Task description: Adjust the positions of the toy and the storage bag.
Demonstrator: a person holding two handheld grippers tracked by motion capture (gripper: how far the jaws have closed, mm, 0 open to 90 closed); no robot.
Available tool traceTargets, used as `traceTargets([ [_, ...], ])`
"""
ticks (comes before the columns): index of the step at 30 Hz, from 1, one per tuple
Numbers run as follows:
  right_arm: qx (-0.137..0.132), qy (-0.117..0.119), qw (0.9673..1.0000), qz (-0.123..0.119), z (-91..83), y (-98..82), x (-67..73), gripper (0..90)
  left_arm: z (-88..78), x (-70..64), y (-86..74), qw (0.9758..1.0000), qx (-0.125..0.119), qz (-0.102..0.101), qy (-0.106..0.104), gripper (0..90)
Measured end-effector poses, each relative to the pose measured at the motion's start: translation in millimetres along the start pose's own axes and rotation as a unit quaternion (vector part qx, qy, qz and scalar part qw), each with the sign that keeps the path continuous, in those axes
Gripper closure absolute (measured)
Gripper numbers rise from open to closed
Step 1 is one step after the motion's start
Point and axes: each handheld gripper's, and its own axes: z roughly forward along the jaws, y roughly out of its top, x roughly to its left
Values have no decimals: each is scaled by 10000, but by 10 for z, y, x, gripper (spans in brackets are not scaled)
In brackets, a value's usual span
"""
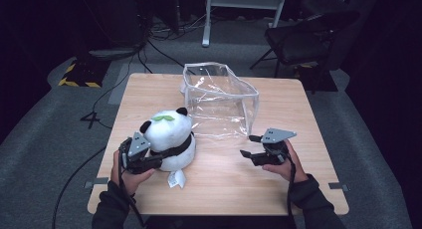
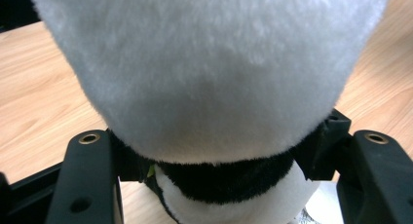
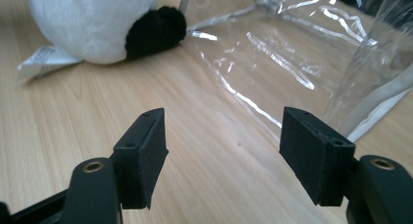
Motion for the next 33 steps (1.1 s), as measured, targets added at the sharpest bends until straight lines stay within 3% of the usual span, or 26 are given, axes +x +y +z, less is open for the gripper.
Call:
traceTargets([
  [3, -133, -82, 9998, 80, -38, 79, -42, 339, -52, 67, -48, 10000, 3, -94, 13, 349],
  [14, -337, -517, 9980, -130, -215, 536, -250, 357, -280, 109, -216, 9994, 147, -126, 279, 352],
  [18, -445, -505, 9977, -102, -231, 699, -300, 363, -336, 132, -268, 9988, 175, -216, 413, 354],
  [22, -511, -550, 9969, -224, -247, 867, -305, 368, -347, 160, -299, 9984, 127, -345, 441, 353],
  [24, -541, -515, 9968, -290, -253, 935, -312, 413, -327, 166, -301, 9981, 77, -407, 446, 354],
  [33, -564, -610, 9960, -327, -212, 1109, -425, 404, -273, 151, -301, 9983, 14, -389, 442, 354],
])
